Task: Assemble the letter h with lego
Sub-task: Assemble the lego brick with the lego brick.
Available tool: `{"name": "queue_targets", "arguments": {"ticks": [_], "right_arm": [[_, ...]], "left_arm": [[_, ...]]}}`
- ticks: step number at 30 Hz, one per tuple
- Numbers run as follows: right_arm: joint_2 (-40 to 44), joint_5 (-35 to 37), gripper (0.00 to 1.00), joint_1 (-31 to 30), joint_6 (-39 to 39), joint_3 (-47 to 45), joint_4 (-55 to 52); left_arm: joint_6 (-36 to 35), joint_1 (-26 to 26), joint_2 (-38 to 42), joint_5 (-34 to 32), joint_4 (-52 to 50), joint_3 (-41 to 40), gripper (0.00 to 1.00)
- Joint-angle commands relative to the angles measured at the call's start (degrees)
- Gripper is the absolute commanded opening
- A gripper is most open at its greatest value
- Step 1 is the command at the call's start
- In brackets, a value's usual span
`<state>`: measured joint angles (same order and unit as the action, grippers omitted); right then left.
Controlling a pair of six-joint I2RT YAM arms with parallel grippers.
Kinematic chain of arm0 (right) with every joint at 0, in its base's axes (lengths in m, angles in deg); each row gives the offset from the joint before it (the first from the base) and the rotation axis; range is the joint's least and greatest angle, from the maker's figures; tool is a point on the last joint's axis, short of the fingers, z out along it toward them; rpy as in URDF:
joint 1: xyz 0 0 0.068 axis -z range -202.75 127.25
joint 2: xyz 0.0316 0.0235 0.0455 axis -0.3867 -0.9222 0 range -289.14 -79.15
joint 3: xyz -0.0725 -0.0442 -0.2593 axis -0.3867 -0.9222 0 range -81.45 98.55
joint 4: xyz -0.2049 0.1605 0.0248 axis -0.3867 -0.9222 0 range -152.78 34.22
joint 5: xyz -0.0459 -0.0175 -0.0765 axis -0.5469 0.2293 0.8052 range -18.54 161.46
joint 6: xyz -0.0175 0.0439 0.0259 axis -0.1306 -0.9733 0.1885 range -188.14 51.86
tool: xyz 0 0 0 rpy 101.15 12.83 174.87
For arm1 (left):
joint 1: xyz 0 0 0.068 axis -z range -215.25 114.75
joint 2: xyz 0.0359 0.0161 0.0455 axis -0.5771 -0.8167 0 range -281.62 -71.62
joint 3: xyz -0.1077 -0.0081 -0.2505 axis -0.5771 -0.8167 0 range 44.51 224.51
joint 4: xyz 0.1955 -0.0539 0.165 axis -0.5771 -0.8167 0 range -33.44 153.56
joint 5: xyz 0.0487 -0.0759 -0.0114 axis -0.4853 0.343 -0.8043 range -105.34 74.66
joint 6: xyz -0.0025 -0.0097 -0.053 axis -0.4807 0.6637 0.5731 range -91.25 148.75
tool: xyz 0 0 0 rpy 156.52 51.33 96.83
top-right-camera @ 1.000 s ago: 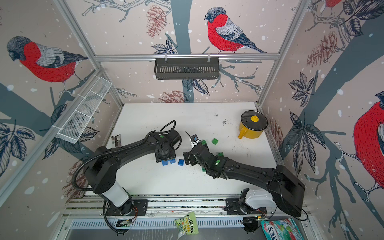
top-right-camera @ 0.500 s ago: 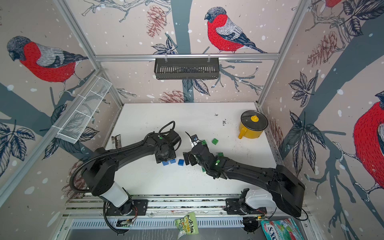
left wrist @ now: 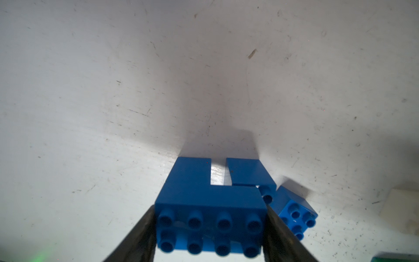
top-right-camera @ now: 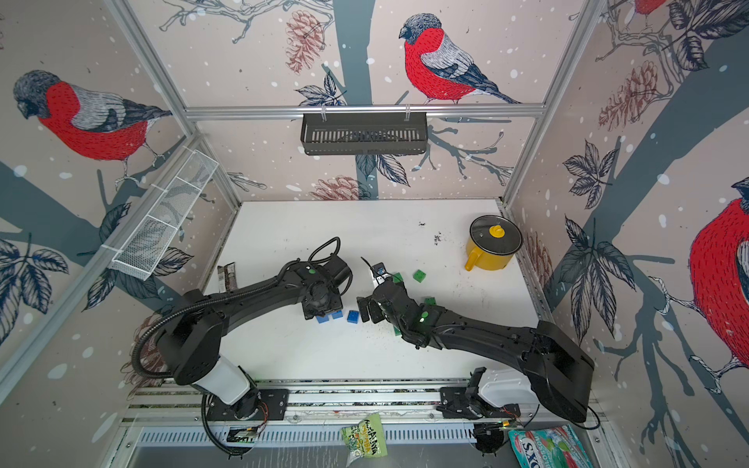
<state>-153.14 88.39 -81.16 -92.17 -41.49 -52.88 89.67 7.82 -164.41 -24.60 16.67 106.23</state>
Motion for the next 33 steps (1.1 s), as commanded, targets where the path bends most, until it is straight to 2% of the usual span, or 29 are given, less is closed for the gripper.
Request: {"name": "queue_targets", "arguments": {"ticks": [1, 13, 19, 27, 33], "right_arm": [[0.16, 1.18, 0.99, -0.12, 0.00, 0.11, 0.84], [-0.01, 1.44, 0.99, -0.07, 0.06, 0.10, 0.71], [0.27, 2.00, 1.00, -0.10, -0.21, -0.03, 0.71], [0.35, 3.07, 1.00, 0.05, -0.53, -0.16, 0.61], [0.21, 3.37, 1.00, 0.15, -0.59, -0.24, 0.88]], "left_arm": [[-1.21, 0.05, -0.71, 0.27, -2.11, -1.52, 0.60], [-5.13, 0.05, -1.53, 1.76, -1.49, -2.21, 0.59], [-12.92, 0.07, -1.07, 1.35, -0.84, 0.62, 0.59], [-22.06, 0.04, 0.92, 2.36, 1.38, -1.21, 0.63], [-22.10, 0.09, 1.69, 1.62, 1.80, -2.32, 0.71]]}}
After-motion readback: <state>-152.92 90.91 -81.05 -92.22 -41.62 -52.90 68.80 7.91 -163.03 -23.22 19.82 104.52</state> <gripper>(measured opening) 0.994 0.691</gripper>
